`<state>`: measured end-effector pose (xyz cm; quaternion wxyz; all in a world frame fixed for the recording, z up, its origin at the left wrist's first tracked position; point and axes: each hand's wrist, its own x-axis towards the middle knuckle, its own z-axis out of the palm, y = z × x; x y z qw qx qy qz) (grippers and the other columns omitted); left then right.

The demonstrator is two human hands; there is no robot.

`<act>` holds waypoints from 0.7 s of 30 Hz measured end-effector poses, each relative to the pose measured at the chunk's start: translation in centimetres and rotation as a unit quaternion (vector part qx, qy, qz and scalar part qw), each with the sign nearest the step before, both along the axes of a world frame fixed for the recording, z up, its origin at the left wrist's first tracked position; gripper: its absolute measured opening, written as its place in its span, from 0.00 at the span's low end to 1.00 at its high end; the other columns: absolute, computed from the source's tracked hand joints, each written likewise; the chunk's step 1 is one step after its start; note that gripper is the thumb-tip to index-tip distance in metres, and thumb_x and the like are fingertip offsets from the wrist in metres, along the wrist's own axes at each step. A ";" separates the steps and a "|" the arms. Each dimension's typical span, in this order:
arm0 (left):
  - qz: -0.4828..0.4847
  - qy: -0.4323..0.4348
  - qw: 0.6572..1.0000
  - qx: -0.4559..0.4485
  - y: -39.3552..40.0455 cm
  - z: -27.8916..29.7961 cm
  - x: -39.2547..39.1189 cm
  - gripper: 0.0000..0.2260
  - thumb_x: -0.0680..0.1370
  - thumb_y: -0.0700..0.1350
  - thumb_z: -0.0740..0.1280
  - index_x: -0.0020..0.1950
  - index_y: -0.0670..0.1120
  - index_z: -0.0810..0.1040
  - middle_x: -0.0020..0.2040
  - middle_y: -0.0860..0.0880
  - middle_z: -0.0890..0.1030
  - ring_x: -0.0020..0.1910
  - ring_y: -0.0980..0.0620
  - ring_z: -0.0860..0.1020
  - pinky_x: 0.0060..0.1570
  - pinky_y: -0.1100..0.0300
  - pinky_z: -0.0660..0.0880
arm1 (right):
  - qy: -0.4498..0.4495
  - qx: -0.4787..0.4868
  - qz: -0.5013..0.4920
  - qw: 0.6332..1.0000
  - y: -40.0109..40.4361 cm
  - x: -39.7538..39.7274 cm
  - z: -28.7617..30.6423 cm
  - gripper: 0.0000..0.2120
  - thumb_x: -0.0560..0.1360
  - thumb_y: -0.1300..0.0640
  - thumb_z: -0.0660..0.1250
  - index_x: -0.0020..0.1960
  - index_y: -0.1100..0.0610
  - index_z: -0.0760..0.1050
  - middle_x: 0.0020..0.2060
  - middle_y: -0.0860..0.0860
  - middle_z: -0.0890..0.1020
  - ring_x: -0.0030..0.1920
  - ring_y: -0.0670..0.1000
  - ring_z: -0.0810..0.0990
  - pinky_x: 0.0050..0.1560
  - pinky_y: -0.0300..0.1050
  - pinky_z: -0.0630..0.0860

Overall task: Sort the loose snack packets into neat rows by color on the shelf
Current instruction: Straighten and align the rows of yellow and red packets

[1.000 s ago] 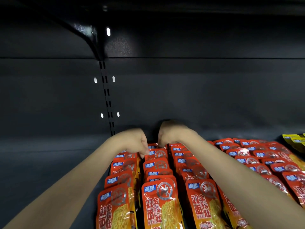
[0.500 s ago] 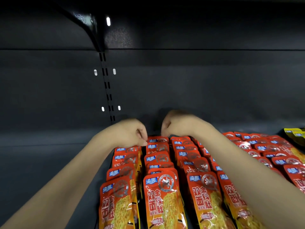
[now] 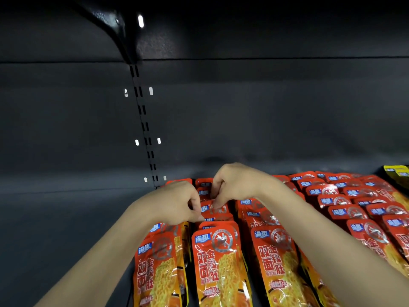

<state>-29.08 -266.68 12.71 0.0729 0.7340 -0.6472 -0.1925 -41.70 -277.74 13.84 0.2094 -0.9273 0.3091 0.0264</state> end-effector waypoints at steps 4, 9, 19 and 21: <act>0.007 0.031 1.000 0.002 0.2 0.1 0.0 0.06 0.74 0.51 0.71 0.42 0.50 0.83 0.38 0.60 0.74 0.40 0.61 0.74 0.37 0.71 0.68 | -0.014 0.021 -0.013 1.000 -0.2 -0.5 0.2 0.06 0.68 0.54 0.75 0.45 0.52 0.84 0.40 0.43 0.81 0.47 0.45 0.80 0.49 0.40 0.76; 0.004 0.015 1.000 0.014 0.0 0.1 -0.4 0.07 0.74 0.51 0.70 0.44 0.49 0.83 0.42 0.58 0.75 0.51 0.57 0.74 0.55 0.61 0.73 | -0.018 0.017 -0.023 0.999 -0.1 -0.8 0.1 0.06 0.68 0.53 0.75 0.44 0.52 0.84 0.40 0.43 0.81 0.48 0.44 0.80 0.46 0.38 0.73; 0.051 0.054 0.997 -0.017 0.2 0.3 -0.1 0.06 0.71 0.53 0.73 0.36 0.54 0.79 0.46 0.58 0.74 0.57 0.56 0.66 0.65 0.55 0.65 | -0.051 0.014 -0.057 0.997 -0.4 -1.1 0.0 0.03 0.68 0.55 0.75 0.42 0.51 0.84 0.37 0.43 0.81 0.44 0.44 0.80 0.37 0.33 0.71; 0.058 0.051 0.997 -0.024 0.2 0.4 -0.1 0.07 0.72 0.52 0.73 0.35 0.54 0.79 0.45 0.58 0.75 0.55 0.57 0.68 0.63 0.56 0.66 | -0.059 0.016 -0.069 0.996 -0.5 -1.3 0.2 0.03 0.69 0.55 0.74 0.42 0.51 0.84 0.41 0.45 0.83 0.45 0.45 0.81 0.40 0.35 0.73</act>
